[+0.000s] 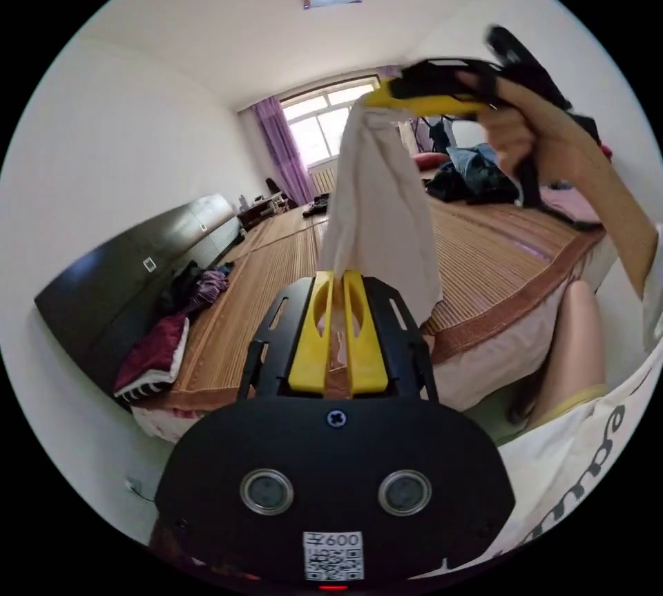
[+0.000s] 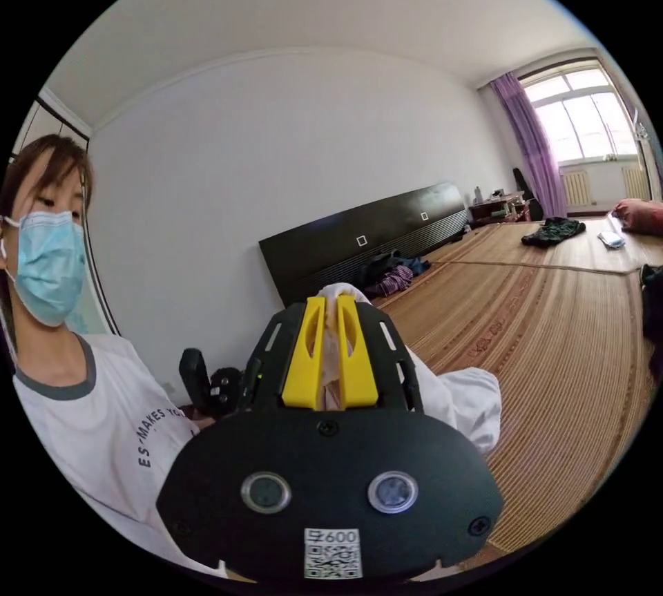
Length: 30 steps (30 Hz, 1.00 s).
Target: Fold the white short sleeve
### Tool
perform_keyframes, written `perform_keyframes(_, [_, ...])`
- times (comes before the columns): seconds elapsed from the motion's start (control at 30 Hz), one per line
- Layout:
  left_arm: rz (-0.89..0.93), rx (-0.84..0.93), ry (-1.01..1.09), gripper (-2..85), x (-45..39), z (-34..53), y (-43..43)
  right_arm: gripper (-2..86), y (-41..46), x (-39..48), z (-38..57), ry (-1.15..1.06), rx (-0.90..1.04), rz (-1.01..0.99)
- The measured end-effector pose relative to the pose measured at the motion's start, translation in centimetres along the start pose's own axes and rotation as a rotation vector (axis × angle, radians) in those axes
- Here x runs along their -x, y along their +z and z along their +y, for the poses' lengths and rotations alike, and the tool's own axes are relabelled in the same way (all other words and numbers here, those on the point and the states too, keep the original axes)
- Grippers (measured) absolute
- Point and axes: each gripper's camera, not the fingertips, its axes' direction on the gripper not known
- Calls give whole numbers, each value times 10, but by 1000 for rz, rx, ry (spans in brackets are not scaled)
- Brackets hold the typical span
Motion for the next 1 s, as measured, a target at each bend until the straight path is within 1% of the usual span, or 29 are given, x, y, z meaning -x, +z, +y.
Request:
perform_keyframes(0.1, [110, -24, -84, 33, 45, 2, -6, -4, -37, -2, 33, -109, 47, 67])
perform_keyframes(0.17, [171, -29, -126, 30, 64, -2, -11, 1, -57, 0, 58, -135, 50, 97])
perform_keyframes(0.23, [216, -69, -165, 28, 76, -5, -19, 14, -77, 0, 84, -91, -7, 156])
perform_keyframes(0.3, [287, -124, -200, 26, 85, -11, -28, 49, -98, -6, 114, 35, -75, 235])
perform_keyframes(0.37, [331, -141, -215, 25, 87, -15, -31, 73, -107, -14, 128, 117, -65, 255])
perform_keyframes(0.4, [346, -144, -210, 24, 87, -18, -31, 88, -109, -20, 134, 150, -23, 274])
perform_keyframes(0.43, [348, -145, -203, 24, 87, -19, -32, 96, -109, -22, 136, 154, 5, 282])
perform_keyframes(0.5, [325, -141, -153, 23, 82, -26, -33, 129, -103, -27, 142, 127, 143, 332])
perform_keyframes(0.57, [290, -141, -127, 24, 78, -30, -37, 144, -97, -29, 146, 88, 239, 378])
perform_keyframes(0.67, [262, -162, -78, 25, 75, -35, -51, 155, -87, -31, 154, 53, 345, 358])
perform_keyframes(0.77, [235, -208, -78, 25, 75, -37, -66, 155, -73, -38, 161, 81, 422, 317])
perform_keyframes(0.83, [253, -217, -89, 25, 76, -39, -71, 149, -65, -43, 167, 102, 422, 326])
perform_keyframes(0.9, [268, -221, -94, 25, 76, -42, -72, 138, -58, -45, 171, 103, 367, 338])
perform_keyframes(0.93, [266, -221, -93, 25, 76, -43, -72, 135, -57, -43, 171, 66, 345, 341])
perform_keyframes(1.0, [255, -210, -90, 26, 75, -45, -72, 110, -49, -25, 170, -126, 319, 462])
